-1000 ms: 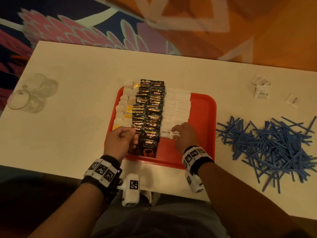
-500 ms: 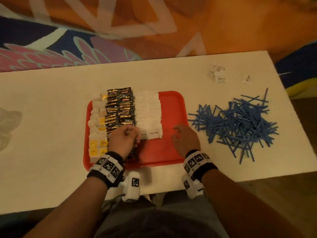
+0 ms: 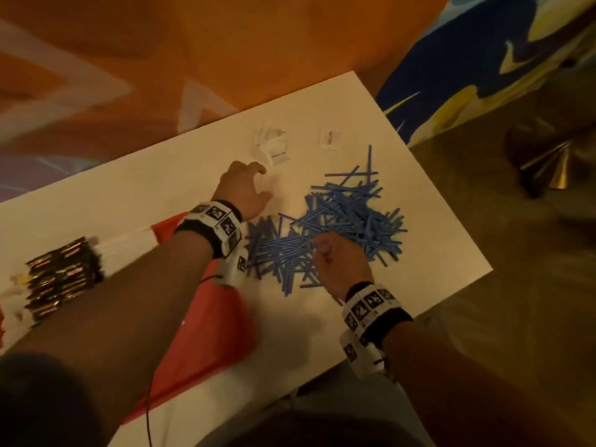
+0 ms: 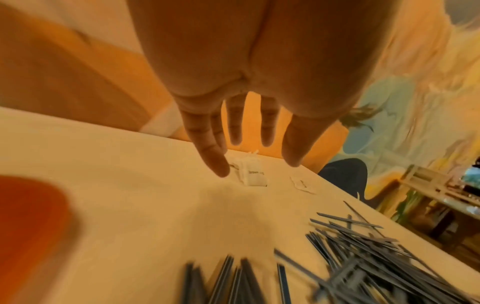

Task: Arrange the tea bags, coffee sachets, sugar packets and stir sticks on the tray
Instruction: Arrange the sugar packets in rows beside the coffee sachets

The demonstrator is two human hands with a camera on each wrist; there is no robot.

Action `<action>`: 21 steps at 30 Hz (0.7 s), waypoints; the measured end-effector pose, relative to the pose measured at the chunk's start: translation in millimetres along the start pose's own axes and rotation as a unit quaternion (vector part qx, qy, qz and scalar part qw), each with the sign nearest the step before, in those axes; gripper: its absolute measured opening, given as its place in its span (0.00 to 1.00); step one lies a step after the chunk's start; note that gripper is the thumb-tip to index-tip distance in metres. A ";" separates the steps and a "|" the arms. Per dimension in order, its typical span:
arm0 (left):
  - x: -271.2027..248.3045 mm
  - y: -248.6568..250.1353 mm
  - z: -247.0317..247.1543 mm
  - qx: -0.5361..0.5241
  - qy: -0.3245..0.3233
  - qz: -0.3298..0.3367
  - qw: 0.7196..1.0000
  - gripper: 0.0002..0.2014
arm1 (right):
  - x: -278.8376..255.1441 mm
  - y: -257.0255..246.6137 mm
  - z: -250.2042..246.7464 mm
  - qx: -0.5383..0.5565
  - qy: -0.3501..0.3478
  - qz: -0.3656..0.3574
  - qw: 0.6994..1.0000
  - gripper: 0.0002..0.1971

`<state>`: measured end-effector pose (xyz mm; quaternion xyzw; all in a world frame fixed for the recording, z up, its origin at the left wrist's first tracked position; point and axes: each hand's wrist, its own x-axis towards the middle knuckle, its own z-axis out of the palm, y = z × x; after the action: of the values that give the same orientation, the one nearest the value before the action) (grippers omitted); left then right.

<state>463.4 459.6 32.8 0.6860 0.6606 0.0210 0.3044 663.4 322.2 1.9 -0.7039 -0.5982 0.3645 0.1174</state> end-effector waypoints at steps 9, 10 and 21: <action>147.8 36.3 0.5 0.146 -0.070 -0.033 0.986 0.50 | 38.4 31.7 -48.7 0.062 0.011 0.004 0.998 0.10; 157.9 34.2 2.4 0.156 -0.079 -0.029 0.984 0.49 | 41.2 34.5 -51.6 0.071 0.011 0.006 0.997 0.09; 171.4 83.9 39.6 0.196 -0.100 0.155 0.963 0.55 | 61.9 43.6 -57.6 0.114 0.011 0.013 0.993 0.09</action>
<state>577.0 606.6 -26.0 0.8249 0.5036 -0.1304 0.2211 735.1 384.1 -6.7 -0.6976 -0.5424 0.4239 0.1989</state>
